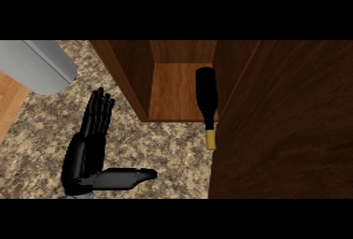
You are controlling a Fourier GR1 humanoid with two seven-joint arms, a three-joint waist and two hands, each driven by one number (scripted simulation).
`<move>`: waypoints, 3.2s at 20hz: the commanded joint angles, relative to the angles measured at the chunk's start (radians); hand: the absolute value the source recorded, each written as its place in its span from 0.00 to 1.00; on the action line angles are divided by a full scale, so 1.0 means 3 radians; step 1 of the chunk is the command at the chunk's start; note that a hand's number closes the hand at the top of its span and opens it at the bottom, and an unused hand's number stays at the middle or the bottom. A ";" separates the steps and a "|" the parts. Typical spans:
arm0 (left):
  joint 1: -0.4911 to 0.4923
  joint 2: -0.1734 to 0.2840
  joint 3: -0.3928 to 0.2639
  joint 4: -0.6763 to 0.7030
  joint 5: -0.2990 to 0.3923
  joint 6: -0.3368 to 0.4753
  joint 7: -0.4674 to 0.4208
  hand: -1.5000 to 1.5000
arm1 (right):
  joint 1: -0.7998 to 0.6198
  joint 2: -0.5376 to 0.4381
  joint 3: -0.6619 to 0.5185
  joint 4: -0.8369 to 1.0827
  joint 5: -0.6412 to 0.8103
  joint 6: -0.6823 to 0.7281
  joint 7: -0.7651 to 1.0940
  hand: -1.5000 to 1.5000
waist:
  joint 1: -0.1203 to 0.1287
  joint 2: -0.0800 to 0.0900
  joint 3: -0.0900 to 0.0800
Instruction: Pick up the wine, place it into the cabinet and close the cabinet
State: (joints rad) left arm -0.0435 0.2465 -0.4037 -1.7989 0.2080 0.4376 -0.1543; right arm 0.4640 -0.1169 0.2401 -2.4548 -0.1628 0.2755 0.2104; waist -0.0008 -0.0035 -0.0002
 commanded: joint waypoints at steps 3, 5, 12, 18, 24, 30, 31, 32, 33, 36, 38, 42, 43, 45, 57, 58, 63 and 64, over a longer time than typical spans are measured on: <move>0.0348 0.0224 0.0086 -0.0263 0.0275 -0.0498 -0.0168 0.00 | 0.0088 -0.0397 -0.0099 -0.0221 -0.0246 0.0421 0.0096 1.00 | -0.0004 0.0002 0.0001; 0.0488 0.0484 0.0345 -0.0382 0.0603 -0.0862 -0.0223 0.00 | 0.0181 -0.0449 0.0073 -0.0283 -0.0079 0.0545 0.0000 1.00 | 0.0000 -0.0007 -0.0002; 0.0851 0.0666 0.0622 -0.0601 0.0810 -0.1301 -0.0289 1.00 | 0.0179 -0.0515 -0.0011 -0.0335 -0.0129 0.0579 0.0105 1.00 | 0.0003 0.0003 0.0001; 0.0824 0.0613 0.0857 -0.0147 0.0875 -0.1620 -0.0531 1.00 | 0.0073 -0.0587 -0.0103 -0.0357 -0.0364 0.0708 0.0087 1.00 | 0.0000 0.0009 0.0000; 0.0959 0.0739 0.1026 -0.0313 0.0998 -0.1752 -0.0473 1.00 | -0.0053 -0.0471 0.0420 -0.0353 -0.0570 0.0681 0.0345 1.00 | 0.0035 0.0011 -0.0001; 0.0856 0.0815 0.1143 -0.0313 0.1124 -0.1859 -0.0307 1.00 | -0.0693 -0.0170 0.0972 -0.0172 -0.0382 0.0482 0.0791 1.00 | 0.0066 0.0020 -0.0004; 0.0963 0.0887 0.1237 -0.0387 0.1243 -0.1962 -0.0307 1.00 | -0.0698 -0.0161 0.0935 -0.0264 -0.0404 0.0474 0.0785 1.00 | 0.0074 0.0013 -0.0004; 0.0845 0.0813 0.1177 -0.0357 0.1159 -0.1871 -0.0278 1.00 | -0.0890 -0.0129 0.0864 -0.0107 -0.0438 0.0493 0.0785 1.00 | 0.0062 0.0020 -0.0003; 0.1037 0.0726 0.1077 -0.0146 0.1004 -0.2036 -0.0600 1.00 | -0.1025 0.0016 0.0979 0.0037 -0.0314 0.0436 0.0748 1.00 | 0.0093 0.0021 -0.0008; 0.0974 0.0842 0.1248 -0.0393 0.1187 -0.1982 -0.0332 1.00 | -0.1376 0.0201 0.1072 0.0109 -0.0304 0.0272 0.1073 1.00 | 0.0085 0.0013 -0.0005; 0.1036 0.0841 0.1295 -0.0308 0.1186 -0.2055 -0.0418 1.00 | -0.1707 0.0368 0.1147 0.0203 -0.0307 0.0061 0.1355 1.00 | 0.0112 0.0014 -0.0011; 0.1021 0.0869 0.1358 -0.0257 0.1204 -0.2171 -0.0400 1.00 | -0.2389 0.0376 0.1020 0.0668 -0.0461 -0.0262 0.1387 1.00 | 0.0089 0.0016 -0.0005; 0.1046 0.0808 0.1295 -0.0257 0.1104 -0.2104 -0.0433 1.00 | -0.2538 0.0379 0.1329 0.0678 -0.0331 -0.0654 0.1395 1.00 | 0.0100 0.0009 -0.0008; 0.0913 0.0764 0.1329 -0.0070 0.1100 -0.2134 -0.0453 1.00 | -0.2911 0.0383 0.1324 0.0910 -0.0436 -0.0931 0.1270 1.00 | 0.0066 0.0015 -0.0007; 0.1098 0.0772 0.1583 -0.0234 0.1190 -0.2419 -0.0319 1.00 | -0.4402 0.0389 0.0833 0.2437 -0.1188 -0.1635 0.0723 1.00 | 0.0071 0.0017 -0.0001; 0.1171 0.0743 0.1605 -0.0408 0.1242 -0.2385 -0.0236 1.00 | -0.4499 0.0389 0.0872 0.2419 -0.1172 -0.1730 0.0724 1.00 | 0.0068 0.0011 -0.0001; 0.0991 0.0710 0.1710 -0.0159 0.1214 -0.2509 -0.0236 1.00 | -0.4549 0.0389 0.0715 0.2814 -0.1386 -0.1646 0.0567 1.00 | 0.0046 0.0013 0.0000; 0.1279 0.0581 0.1615 -0.0244 0.1002 -0.2569 -0.0489 1.00 | -0.4299 0.0389 0.0827 0.2900 -0.1312 -0.1617 0.0320 1.00 | 0.0064 0.0012 0.0000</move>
State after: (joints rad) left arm 0.2822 0.4589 0.0891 -1.8462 0.5570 -0.3152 -0.2627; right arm -0.8542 -0.0004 0.4949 -1.6634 -0.5339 -0.2204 0.3735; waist 0.0174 0.0003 -0.0005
